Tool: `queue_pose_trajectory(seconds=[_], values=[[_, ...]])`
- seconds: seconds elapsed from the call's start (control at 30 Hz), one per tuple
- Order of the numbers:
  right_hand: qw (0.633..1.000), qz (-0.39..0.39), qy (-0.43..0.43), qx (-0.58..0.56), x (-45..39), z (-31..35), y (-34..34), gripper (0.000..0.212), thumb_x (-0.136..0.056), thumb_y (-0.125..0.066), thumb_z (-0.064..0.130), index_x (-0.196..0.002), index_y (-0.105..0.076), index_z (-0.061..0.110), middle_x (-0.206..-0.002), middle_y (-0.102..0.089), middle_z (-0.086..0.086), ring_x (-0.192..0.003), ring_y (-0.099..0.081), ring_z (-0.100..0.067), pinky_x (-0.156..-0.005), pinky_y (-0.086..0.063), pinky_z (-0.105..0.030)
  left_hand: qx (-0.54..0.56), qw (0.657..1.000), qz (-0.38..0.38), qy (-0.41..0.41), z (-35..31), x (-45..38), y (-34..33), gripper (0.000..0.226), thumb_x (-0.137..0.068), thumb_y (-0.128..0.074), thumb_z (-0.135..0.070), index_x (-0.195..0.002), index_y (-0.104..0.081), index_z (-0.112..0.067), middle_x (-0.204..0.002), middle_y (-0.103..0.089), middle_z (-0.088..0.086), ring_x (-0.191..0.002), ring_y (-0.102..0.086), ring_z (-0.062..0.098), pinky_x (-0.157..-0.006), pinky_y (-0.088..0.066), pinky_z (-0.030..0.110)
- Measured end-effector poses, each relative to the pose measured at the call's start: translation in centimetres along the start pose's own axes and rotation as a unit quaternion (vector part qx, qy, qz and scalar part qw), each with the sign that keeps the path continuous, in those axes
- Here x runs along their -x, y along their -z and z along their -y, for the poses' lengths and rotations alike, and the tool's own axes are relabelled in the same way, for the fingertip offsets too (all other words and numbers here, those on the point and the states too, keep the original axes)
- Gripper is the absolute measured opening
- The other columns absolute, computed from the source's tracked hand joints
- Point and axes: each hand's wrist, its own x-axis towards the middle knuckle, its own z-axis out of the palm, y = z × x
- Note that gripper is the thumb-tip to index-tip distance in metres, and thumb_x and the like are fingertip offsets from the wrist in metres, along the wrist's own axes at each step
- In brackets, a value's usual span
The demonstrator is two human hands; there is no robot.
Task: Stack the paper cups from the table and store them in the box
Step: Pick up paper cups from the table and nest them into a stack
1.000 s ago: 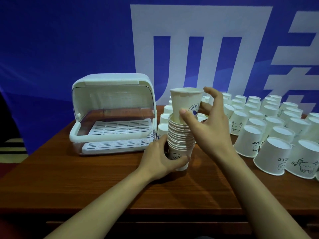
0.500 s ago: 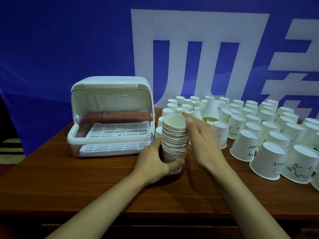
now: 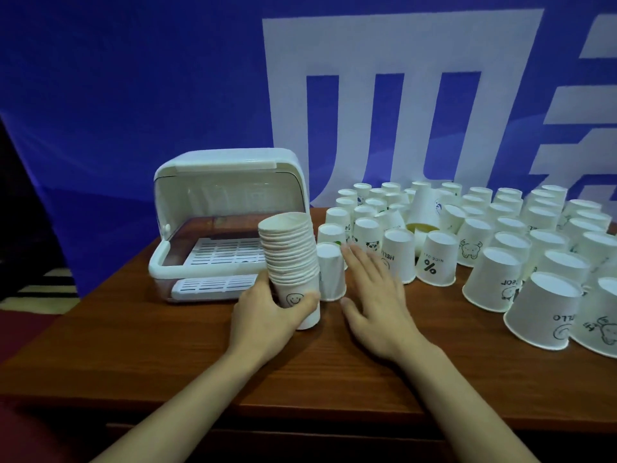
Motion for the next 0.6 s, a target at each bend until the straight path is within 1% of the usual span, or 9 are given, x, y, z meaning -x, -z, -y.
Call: queue_pose_trajectory(seconds=[0.07, 0.13, 0.23, 0.3, 0.33, 0.4, 0.5, 0.57, 0.6], values=[[0.998, 0.027, 0.042, 0.027, -0.7, 0.2, -0.4, 0.087, -0.096, -0.053, 0.030, -0.161, 0.004, 0.040, -0.170, 0.005, 0.018, -0.157, 0.000, -0.015, -0.120, -0.016, -0.043, -0.015, 1.000, -0.002, -0.004, -0.4, 0.0, -0.4, 0.070, -0.056, -0.063, -0.080, -0.108, -0.062, -0.033, -0.101, -0.073, -0.015, -0.098, -0.071, 0.017, -0.084, -0.058, 0.042], [0.998, 0.018, 0.052, 0.038, -1.2, 0.3, -0.7, 0.087, -0.094, -0.054, 0.039, -0.162, 0.001, 0.040, -0.168, -0.009, 0.012, -0.150, -0.021, -0.020, -0.117, -0.028, -0.045, -0.037, 0.999, -0.003, -0.014, -0.4, 0.0, -0.6, 0.071, -0.056, -0.062, -0.081, -0.108, -0.061, -0.033, -0.101, -0.074, -0.013, -0.097, -0.072, 0.018, -0.082, -0.058, 0.041], [0.995, -0.094, -0.001, 0.014, -1.3, 0.1, -0.4, 0.080, -0.087, -0.065, 0.052, -0.156, -0.030, 0.036, -0.135, -0.040, -0.002, -0.121, -0.042, -0.020, -0.098, -0.039, -0.038, -0.057, 0.998, 0.002, -0.020, -0.5, 0.0, -0.5, 0.073, -0.056, -0.062, -0.082, -0.109, -0.061, -0.032, -0.102, -0.075, -0.011, -0.097, -0.072, 0.019, -0.081, -0.058, 0.040], [0.983, -0.180, -0.040, -0.021, -1.0, 0.0, -0.1, 0.064, -0.081, -0.075, 0.053, -0.135, -0.054, 0.028, -0.118, -0.042, -0.002, -0.111, -0.044, -0.019, -0.091, -0.040, -0.034, -0.053, 0.998, 0.010, -0.018, -0.4, 0.1, -0.4, 0.074, -0.057, -0.064, -0.082, -0.110, -0.061, -0.032, -0.103, -0.074, -0.012, -0.097, -0.071, 0.017, -0.082, -0.059, 0.041], [0.978, -0.200, -0.054, -0.026, -0.7, -0.2, 0.0, 0.055, -0.078, -0.078, 0.051, -0.122, -0.058, 0.024, -0.115, -0.042, -0.001, -0.109, -0.045, -0.020, -0.090, -0.040, -0.033, -0.046, 0.999, 0.014, -0.018, -0.4, 0.1, -0.3, 0.074, -0.057, -0.065, -0.082, -0.111, -0.061, -0.032, -0.104, -0.073, -0.013, -0.098, -0.070, 0.015, -0.083, -0.059, 0.040], [0.978, -0.184, -0.089, -0.038, -0.1, -0.6, 0.0, 0.046, -0.077, -0.080, 0.048, -0.104, -0.053, 0.022, -0.111, -0.044, 0.001, -0.104, -0.051, -0.023, -0.085, -0.041, -0.032, -0.022, 0.999, 0.020, -0.014, -0.5, 0.1, -0.2, 0.072, -0.057, -0.067, -0.081, -0.112, -0.064, -0.034, -0.103, -0.074, -0.016, -0.096, -0.069, 0.007, -0.082, -0.058, 0.037], [0.974, -0.108, -0.179, -0.090, 0.7, -0.7, 0.3, 0.058, -0.076, -0.079, 0.053, -0.113, -0.045, 0.023, -0.104, -0.054, 0.005, -0.097, -0.055, -0.020, -0.077, -0.043, -0.036, 0.049, 0.998, 0.025, -0.001, -0.5, 0.4, 0.0, 0.064, -0.060, -0.068, -0.080, -0.106, -0.070, -0.036, -0.096, -0.075, -0.022, -0.091, -0.067, -0.006, -0.078, -0.057, 0.029], [0.968, -0.088, -0.213, -0.102, 1.0, -0.5, 0.7, 0.061, -0.076, -0.077, 0.056, -0.119, -0.048, 0.024, -0.104, -0.057, 0.006, -0.097, -0.053, -0.016, -0.078, -0.041, -0.034, 0.091, 0.996, 0.016, 0.010, -0.5, 0.5, 0.3, 0.059, -0.063, -0.068, -0.079, -0.100, -0.074, -0.034, -0.090, -0.077, -0.019, -0.087, -0.070, -0.004, -0.077, -0.060, 0.034], [0.966, -0.086, -0.220, -0.105, 1.2, -0.4, 0.8, 0.054, -0.077, -0.075, 0.057, -0.114, -0.052, 0.025, -0.102, -0.058, 0.006, -0.094, -0.054, -0.015, -0.076, -0.040, -0.033, 0.100, 0.995, 0.008, 0.017, -0.6, 0.5, 0.6, 0.057, -0.064, -0.069, -0.078, -0.098, -0.075, -0.032, -0.088, -0.078, -0.018, -0.085, -0.071, -0.001, -0.077, -0.062, 0.039]])
